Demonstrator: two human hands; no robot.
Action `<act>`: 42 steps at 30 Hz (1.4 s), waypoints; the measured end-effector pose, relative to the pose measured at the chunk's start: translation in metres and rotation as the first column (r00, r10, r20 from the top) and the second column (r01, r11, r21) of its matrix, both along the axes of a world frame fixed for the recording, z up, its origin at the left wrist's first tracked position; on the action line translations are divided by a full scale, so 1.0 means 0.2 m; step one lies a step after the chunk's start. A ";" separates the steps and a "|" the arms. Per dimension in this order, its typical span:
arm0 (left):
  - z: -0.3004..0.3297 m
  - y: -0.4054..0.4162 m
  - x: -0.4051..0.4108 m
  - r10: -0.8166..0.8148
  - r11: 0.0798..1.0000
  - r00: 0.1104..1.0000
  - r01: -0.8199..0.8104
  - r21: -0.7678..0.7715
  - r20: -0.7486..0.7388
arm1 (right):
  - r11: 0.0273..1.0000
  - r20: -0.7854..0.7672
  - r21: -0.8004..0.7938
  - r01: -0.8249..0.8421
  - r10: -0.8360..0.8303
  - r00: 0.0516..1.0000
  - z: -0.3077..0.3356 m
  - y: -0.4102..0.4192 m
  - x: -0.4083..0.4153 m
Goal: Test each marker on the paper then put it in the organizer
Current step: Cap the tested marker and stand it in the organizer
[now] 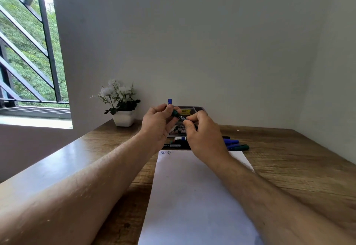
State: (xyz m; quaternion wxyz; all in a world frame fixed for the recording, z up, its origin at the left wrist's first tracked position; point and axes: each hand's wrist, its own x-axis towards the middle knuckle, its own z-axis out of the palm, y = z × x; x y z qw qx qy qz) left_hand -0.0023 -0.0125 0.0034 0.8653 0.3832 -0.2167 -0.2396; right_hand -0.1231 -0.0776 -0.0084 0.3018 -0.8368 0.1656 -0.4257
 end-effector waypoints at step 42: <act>0.21 -0.67 0.18 0.060 0.647 0.508 -0.675 0.354 0.859 | 0.949 -0.540 -0.063 0.310 -0.294 0.789 0.07 -0.07 0.00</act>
